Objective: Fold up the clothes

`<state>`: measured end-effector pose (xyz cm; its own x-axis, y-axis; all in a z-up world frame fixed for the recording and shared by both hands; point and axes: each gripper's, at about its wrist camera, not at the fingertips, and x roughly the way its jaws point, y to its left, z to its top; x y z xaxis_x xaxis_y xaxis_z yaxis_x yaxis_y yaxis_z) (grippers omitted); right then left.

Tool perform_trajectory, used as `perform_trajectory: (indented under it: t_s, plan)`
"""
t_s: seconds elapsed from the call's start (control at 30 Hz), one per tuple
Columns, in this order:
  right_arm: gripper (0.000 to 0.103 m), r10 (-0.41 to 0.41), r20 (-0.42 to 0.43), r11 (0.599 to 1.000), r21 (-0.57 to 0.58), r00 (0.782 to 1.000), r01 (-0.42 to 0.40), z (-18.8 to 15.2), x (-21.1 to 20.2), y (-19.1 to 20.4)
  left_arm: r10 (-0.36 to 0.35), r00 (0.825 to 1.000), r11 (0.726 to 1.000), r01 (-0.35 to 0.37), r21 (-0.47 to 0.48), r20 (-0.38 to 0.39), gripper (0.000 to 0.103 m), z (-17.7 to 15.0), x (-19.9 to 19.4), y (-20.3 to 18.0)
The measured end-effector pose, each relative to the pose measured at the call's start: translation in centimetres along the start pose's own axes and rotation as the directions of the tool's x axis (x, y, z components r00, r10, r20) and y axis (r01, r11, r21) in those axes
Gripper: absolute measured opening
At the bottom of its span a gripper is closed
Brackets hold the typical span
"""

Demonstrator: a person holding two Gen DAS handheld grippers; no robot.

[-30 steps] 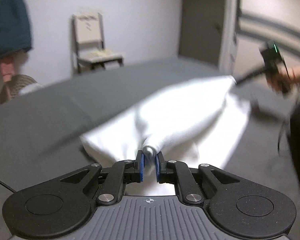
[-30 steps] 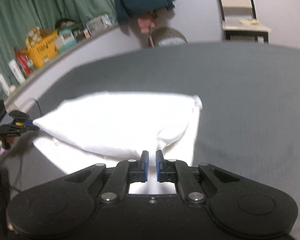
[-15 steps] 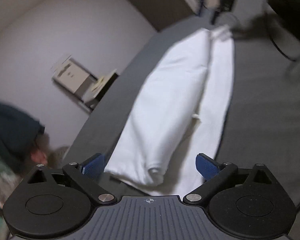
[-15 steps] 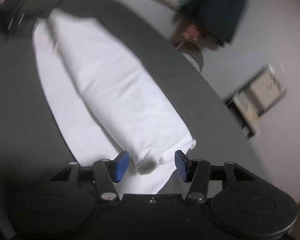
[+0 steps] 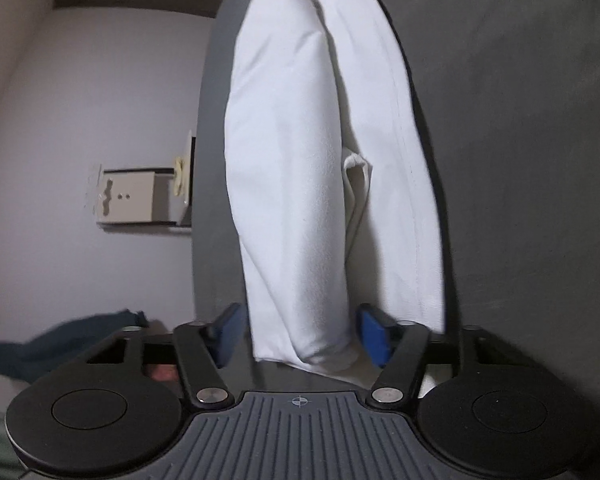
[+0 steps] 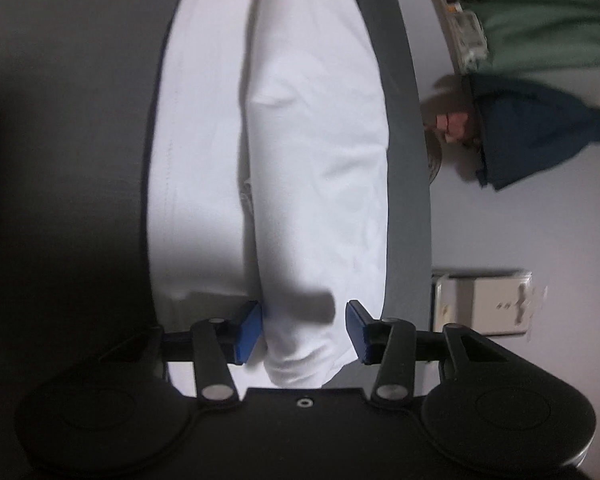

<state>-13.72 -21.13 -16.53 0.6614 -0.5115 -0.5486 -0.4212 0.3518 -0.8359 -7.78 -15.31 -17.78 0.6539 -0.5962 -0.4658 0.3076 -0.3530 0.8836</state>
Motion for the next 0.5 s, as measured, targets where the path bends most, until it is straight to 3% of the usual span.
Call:
perform_trajectory:
  t_s: [0.13,0.17,0.2,0.33,0.4,0.5]
  plan:
    - [0.034,-0.036,-0.023,0.998,-0.052,0.999,0.034,-0.1,1.1,1.0,-0.038,0.999,0.997,0.038,0.061,-0.016,0.032,0.7,0.8,-0.6]
    - [0.021,-0.039,-0.026,0.998,-0.05,0.999,0.038,-0.2,1.2,1.0,-0.05,0.999,0.997,0.051,0.055,-0.013,0.021,0.8,0.9,-0.5]
    - [0.013,-0.04,-0.025,0.998,-0.042,0.999,0.039,-0.3,1.2,0.7,-0.062,0.998,0.997,0.063,0.049,-0.01,0.018,0.8,1.0,-0.5]
    - [0.01,-0.025,0.031,0.999,0.041,0.999,0.024,-0.7,-1.1,-2.2,-0.042,0.999,0.998,0.043,-0.039,0.029,0.014,0.2,0.0,1.7]
    - [0.01,0.018,0.062,0.998,0.067,0.998,-0.022,-1.2,-2.7,-3.6,-0.019,0.998,0.998,0.023,-0.065,0.052,0.014,-0.3,-0.9,2.9]
    - [0.01,0.12,0.096,0.991,0.05,0.988,-0.125,-2.1,-4.8,-4.6,-0.044,0.994,0.995,0.052,-0.084,0.102,0.014,-1.2,-2.7,4.0]
